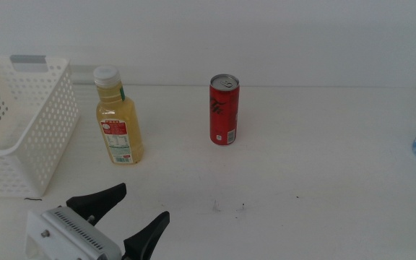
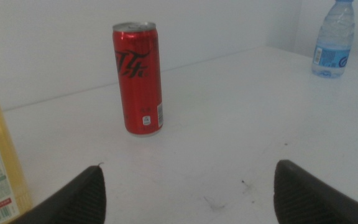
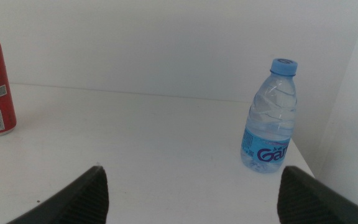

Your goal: Use arms to grab the bottles and put them into the dustbin to the left of the table.

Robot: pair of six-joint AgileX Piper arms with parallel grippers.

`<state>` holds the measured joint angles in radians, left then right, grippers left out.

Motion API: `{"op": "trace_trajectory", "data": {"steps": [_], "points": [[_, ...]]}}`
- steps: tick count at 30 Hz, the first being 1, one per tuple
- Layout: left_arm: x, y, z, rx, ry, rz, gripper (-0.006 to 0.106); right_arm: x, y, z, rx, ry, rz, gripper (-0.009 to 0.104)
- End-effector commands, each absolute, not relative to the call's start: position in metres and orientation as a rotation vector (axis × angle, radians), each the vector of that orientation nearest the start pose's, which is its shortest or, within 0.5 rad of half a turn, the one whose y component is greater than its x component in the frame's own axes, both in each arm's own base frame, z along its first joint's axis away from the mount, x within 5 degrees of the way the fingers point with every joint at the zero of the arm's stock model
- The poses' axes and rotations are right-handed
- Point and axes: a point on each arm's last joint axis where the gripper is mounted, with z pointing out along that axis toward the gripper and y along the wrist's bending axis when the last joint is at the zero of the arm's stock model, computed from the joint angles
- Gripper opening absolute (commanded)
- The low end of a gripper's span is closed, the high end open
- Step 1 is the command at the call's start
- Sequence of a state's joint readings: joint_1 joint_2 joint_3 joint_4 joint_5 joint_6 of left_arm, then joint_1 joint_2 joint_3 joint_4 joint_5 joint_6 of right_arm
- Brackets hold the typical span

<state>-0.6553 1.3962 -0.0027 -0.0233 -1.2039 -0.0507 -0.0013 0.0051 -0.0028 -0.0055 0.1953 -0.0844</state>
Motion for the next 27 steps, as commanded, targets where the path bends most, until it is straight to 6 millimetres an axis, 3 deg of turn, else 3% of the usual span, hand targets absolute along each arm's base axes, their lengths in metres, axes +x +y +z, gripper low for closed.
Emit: {"op": "trace_trajectory", "data": {"steps": [1,8,10,18,27], "points": [[0.132,-0.099,0.165,0.475,1.604,-0.526,0.09,0.056,-0.001,0.196,-0.073,1.671,-0.084,0.079],[0.133,-0.101,0.166,0.483,1.599,-0.531,0.09,0.056,-0.001,0.196,-0.073,1.671,-0.084,0.079],[0.145,-0.109,0.174,0.432,1.583,-0.555,0.09,0.056,-0.001,0.196,-0.073,1.671,-0.084,0.079],[0.198,-0.147,0.188,0.499,1.638,-0.457,0.09,0.056,-0.001,0.196,-0.073,1.671,-0.084,0.079],[0.264,-0.192,0.162,0.438,1.645,-0.443,0.09,0.056,-0.001,0.196,-0.073,1.671,-0.084,0.079]]}}
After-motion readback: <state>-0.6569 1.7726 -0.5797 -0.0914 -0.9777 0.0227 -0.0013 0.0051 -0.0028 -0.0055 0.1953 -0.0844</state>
